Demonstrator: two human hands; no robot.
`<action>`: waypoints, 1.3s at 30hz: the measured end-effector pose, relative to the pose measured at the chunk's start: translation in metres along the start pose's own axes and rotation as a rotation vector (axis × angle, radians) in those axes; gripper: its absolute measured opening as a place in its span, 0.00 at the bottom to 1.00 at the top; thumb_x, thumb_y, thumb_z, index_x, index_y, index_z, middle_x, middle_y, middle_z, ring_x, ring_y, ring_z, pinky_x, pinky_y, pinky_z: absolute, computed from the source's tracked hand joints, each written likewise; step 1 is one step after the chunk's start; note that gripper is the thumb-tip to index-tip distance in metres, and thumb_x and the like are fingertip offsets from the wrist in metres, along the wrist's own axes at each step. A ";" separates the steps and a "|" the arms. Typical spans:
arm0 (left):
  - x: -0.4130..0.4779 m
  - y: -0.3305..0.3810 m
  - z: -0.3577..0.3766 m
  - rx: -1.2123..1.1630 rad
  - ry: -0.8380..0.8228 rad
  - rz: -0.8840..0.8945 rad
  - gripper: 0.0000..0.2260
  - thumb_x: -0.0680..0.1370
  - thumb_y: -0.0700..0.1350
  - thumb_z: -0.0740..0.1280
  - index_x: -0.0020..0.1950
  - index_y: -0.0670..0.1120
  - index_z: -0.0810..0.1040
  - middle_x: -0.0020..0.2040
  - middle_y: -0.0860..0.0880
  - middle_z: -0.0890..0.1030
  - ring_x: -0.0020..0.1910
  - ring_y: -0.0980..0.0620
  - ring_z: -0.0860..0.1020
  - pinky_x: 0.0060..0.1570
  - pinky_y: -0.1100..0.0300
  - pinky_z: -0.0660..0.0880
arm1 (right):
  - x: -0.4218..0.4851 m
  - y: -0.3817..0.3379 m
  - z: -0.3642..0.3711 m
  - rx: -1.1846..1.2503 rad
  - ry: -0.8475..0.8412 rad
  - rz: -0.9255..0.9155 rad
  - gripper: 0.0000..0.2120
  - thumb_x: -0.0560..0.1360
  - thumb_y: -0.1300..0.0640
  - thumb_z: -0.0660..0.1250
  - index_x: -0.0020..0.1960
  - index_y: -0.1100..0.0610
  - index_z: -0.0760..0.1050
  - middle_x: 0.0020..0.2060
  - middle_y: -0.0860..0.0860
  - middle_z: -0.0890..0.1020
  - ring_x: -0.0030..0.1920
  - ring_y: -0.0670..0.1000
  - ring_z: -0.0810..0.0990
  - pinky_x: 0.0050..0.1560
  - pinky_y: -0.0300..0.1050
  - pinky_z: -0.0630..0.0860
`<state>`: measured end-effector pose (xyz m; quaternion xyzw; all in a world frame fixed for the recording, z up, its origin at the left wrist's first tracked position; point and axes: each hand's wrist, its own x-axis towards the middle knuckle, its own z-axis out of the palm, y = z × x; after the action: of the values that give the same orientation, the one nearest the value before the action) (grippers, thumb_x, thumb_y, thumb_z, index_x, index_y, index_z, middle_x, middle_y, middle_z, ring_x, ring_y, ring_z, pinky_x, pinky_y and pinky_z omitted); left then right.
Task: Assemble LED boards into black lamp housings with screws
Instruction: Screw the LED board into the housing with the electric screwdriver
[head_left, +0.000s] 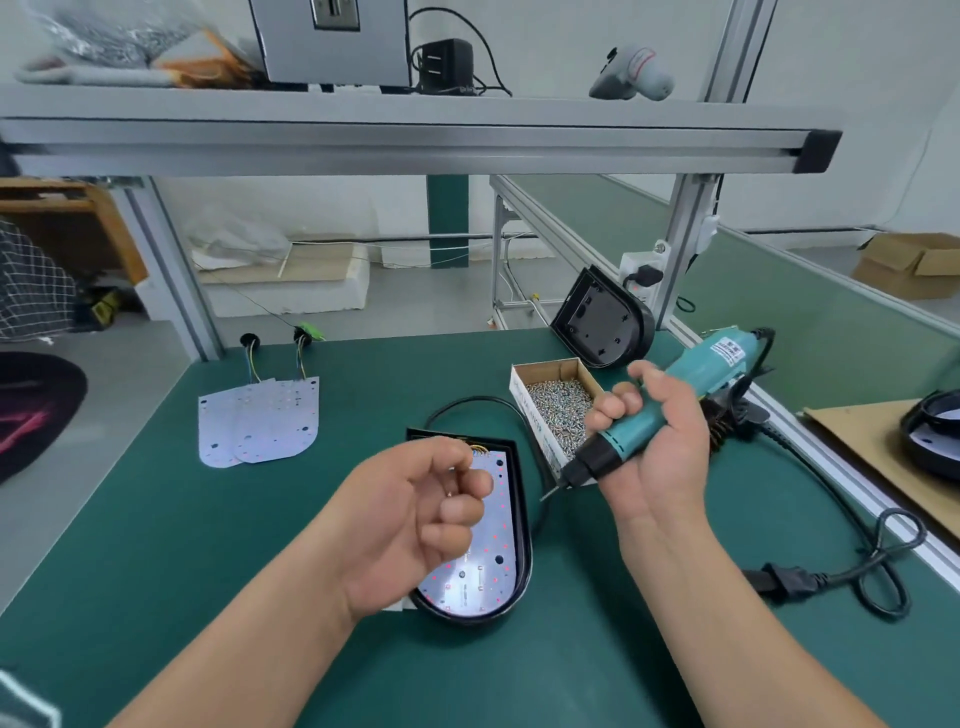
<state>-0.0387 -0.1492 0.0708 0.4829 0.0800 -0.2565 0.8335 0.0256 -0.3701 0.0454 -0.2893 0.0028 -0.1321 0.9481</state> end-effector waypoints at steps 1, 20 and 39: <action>-0.002 -0.001 -0.004 0.018 0.011 0.021 0.03 0.79 0.39 0.66 0.46 0.44 0.74 0.42 0.42 0.79 0.30 0.53 0.67 0.22 0.65 0.63 | -0.003 0.002 0.007 0.001 -0.008 0.013 0.01 0.79 0.60 0.65 0.50 0.57 0.75 0.33 0.50 0.70 0.31 0.49 0.73 0.33 0.42 0.73; -0.014 -0.017 -0.027 0.190 0.030 0.374 0.11 0.67 0.46 0.81 0.37 0.47 0.79 0.36 0.40 0.78 0.29 0.52 0.69 0.27 0.63 0.67 | -0.009 0.020 0.035 0.060 -0.084 0.073 0.03 0.79 0.60 0.63 0.49 0.58 0.75 0.32 0.50 0.69 0.31 0.50 0.72 0.33 0.42 0.73; -0.012 -0.038 -0.020 0.629 0.146 0.502 0.11 0.84 0.42 0.68 0.44 0.52 0.84 0.39 0.36 0.80 0.30 0.50 0.69 0.30 0.63 0.68 | -0.026 0.007 0.051 0.162 -0.226 0.017 0.05 0.78 0.59 0.60 0.49 0.57 0.75 0.31 0.49 0.69 0.30 0.48 0.72 0.33 0.41 0.73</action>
<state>-0.0661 -0.1431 0.0356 0.7357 -0.0639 -0.0221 0.6739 0.0067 -0.3304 0.0820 -0.2246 -0.1122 -0.0902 0.9638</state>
